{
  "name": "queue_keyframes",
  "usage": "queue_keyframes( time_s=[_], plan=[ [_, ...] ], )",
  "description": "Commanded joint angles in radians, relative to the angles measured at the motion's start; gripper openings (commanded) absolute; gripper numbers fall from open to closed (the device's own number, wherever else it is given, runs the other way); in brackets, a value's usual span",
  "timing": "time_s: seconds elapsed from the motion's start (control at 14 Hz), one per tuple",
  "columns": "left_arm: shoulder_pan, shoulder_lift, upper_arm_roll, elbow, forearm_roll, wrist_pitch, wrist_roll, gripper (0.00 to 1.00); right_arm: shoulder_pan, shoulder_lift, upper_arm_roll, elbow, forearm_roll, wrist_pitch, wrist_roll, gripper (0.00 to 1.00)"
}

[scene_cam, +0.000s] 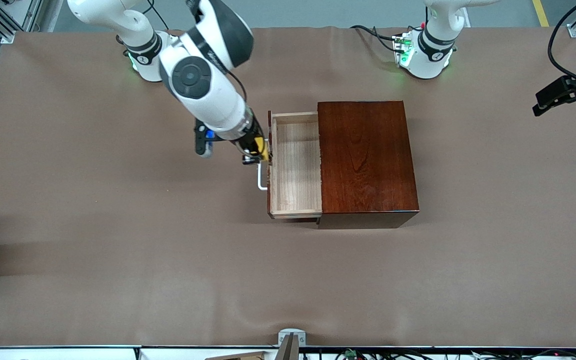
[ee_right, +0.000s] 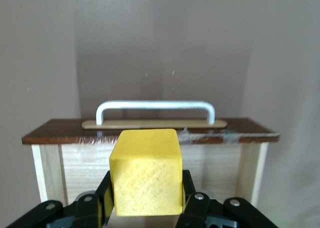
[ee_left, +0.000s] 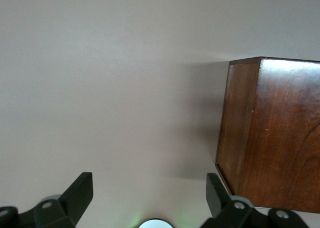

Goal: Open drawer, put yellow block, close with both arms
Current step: 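Lift the yellow cube with the right gripper and carry it over the drawer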

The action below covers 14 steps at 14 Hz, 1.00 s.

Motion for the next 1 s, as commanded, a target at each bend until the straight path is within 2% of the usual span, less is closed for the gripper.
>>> queue_keyframes(
  time_s=[0.0,0.14,0.43,0.93],
  plan=[
    [0.013,-0.007,-0.005,-0.002,0.0,0.0,0.015,1.0,0.033,0.039,-0.009,0.048,0.046,0.01,0.03,0.0],
    [0.013,-0.006,-0.005,-0.004,0.0,0.0,0.015,1.0,0.046,0.062,-0.01,0.06,0.083,0.048,0.032,0.0],
    [0.01,-0.004,-0.008,-0.004,-0.002,0.005,0.015,1.0,0.101,0.126,-0.01,0.06,0.087,0.157,0.035,0.0],
    [0.005,-0.01,-0.015,0.002,-0.011,0.0,0.005,1.0,0.122,0.186,-0.012,0.045,0.051,0.16,0.021,0.0]
  ],
)
